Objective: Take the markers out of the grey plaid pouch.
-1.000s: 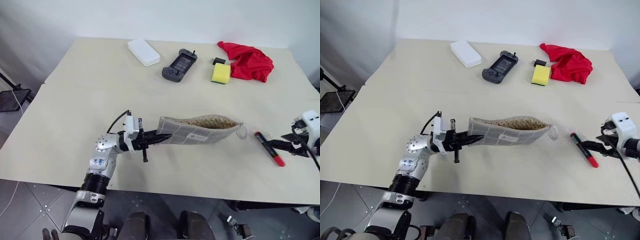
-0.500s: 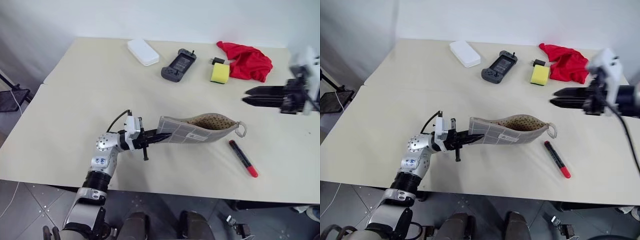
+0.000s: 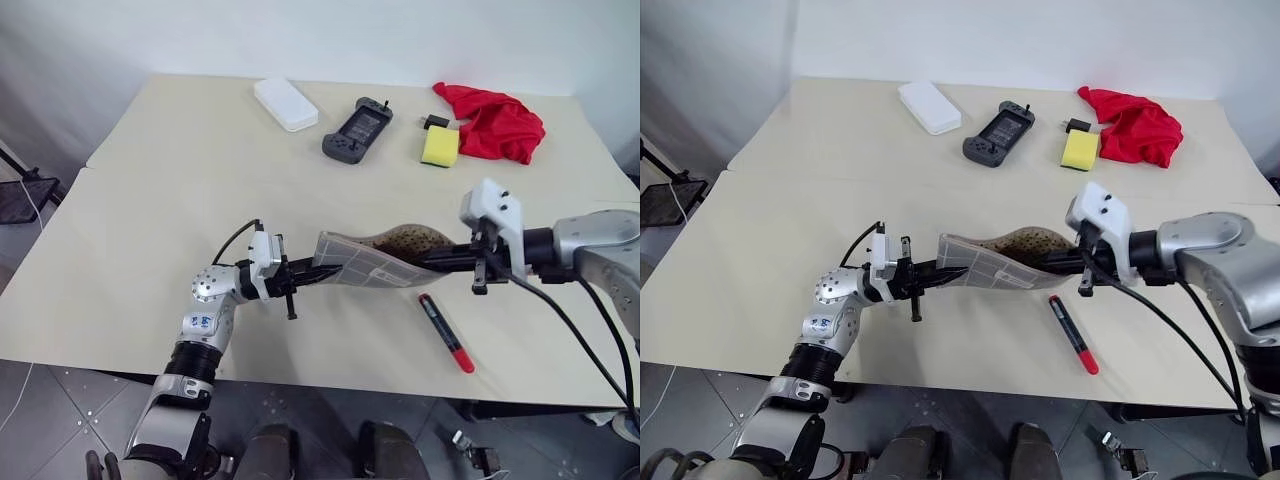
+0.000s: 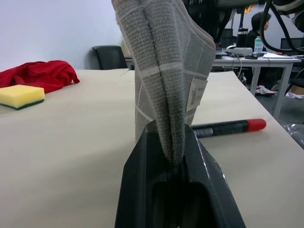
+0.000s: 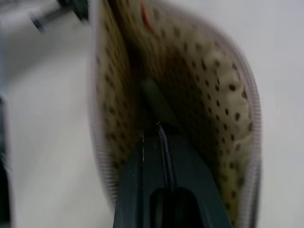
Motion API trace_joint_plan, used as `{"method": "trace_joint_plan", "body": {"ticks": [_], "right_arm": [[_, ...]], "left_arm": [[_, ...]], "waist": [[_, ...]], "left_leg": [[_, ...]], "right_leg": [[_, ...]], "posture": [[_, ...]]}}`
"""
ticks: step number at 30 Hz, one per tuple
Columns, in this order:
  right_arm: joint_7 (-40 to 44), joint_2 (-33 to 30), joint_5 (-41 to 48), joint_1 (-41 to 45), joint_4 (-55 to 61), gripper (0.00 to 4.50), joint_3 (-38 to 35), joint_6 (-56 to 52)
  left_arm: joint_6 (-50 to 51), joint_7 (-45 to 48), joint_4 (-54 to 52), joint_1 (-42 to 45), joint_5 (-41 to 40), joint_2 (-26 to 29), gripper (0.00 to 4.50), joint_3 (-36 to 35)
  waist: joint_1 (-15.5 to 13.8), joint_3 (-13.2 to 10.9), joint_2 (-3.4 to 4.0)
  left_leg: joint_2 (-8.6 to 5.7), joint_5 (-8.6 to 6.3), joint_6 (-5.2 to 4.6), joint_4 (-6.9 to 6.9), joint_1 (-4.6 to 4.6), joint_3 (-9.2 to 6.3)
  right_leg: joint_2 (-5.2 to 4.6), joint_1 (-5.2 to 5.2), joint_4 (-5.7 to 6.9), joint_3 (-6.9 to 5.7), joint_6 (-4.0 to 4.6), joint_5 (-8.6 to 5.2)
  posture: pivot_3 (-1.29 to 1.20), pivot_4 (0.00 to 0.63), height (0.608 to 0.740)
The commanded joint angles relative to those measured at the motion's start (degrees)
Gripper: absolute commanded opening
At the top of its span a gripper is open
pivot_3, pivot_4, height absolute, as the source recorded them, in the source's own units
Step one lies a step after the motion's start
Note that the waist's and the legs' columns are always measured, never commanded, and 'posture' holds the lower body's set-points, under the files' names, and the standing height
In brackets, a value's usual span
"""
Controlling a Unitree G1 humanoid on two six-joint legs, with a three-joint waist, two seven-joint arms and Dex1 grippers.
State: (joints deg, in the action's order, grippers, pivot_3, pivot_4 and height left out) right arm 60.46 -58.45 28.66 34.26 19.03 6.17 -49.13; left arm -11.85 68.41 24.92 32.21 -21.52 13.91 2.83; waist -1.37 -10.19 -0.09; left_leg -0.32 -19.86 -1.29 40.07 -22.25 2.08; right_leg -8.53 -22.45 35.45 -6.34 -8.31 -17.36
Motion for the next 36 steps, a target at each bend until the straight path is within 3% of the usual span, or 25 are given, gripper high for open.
{"method": "trace_joint_plan", "body": {"ticks": [1, 5, 9, 11, 19, 36], "right_arm": [[2.41, -4.17, -6.99, -1.13, 2.10, 0.02, 3.07, 7.52], [3.18, -4.84, -7.78, -2.39, 5.60, 0.02, 3.83, 8.28], [-2.79, 0.71, -9.02, -0.27, 8.43, 0.19, 5.72, 4.32], [-3.32, 1.40, -10.08, -0.14, 9.45, 0.58, 6.70, 3.67], [-8.21, 5.51, -17.47, -0.38, 10.74, 3.07, 11.95, 6.80], [-7.13, 14.06, -33.19, 5.98, -3.75, 3.07, 26.03, 9.18]], "left_arm": [[-2.39, 0.07, -1.44, -0.35, 1.26, 0.63, 0.00, 0.18], [-4.68, 0.14, -0.54, -0.61, 1.96, 0.80, 0.00, 0.21], [-5.64, 0.94, -1.50, -2.65, 2.82, 1.26, 0.00, 1.50], [-6.01, 1.08, -1.63, -3.26, 3.14, 1.41, 0.00, 1.81], [-5.12, 1.13, -2.87, -3.97, 2.81, 1.73, 0.00, 2.52], [-3.13, 1.96, -2.67, -3.07, 2.06, 1.28, 0.00, 2.64]], "waist": [[-0.11, 0.00, 0.00], [-0.04, -0.01, -0.02], [0.24, -0.01, -0.03], [0.14, -0.01, -0.02], [0.05, -0.01, -0.03], [0.23, -0.01, -0.03]], "left_leg": [[0.00, 0.00, 0.00, 0.00, 0.00, 0.00], [0.00, 0.00, 0.00, 0.00, 0.00, 0.01], [0.08, 0.00, 0.00, 0.01, 0.08, -0.03], [0.07, 0.00, 0.01, -0.01, 0.09, -0.06], [0.05, 0.00, 0.01, 0.03, 0.08, -0.05], [-0.01, 0.00, 0.01, 0.03, 0.08, 0.00]], "right_leg": [[0.00, 0.00, -0.01, 0.00, 0.00, 0.00], [0.00, 0.02, -0.02, -0.01, 0.00, 0.00], [0.01, 0.03, 0.02, 0.01, 0.02, 0.01], [0.02, 0.00, 0.02, 0.03, 0.05, 0.03], [0.02, 0.02, 0.00, 0.05, 0.02, 0.05], [0.06, 0.00, 0.02, 0.07, 0.02, 0.05]], "posture": [[0.00, 0.150, 0.740], [0.00, 0.150, 0.740], [0.00, 0.150, 0.740], [0.00, 0.150, 0.740], [0.00, 0.150, 0.740], [0.00, 0.150, 0.740]]}}
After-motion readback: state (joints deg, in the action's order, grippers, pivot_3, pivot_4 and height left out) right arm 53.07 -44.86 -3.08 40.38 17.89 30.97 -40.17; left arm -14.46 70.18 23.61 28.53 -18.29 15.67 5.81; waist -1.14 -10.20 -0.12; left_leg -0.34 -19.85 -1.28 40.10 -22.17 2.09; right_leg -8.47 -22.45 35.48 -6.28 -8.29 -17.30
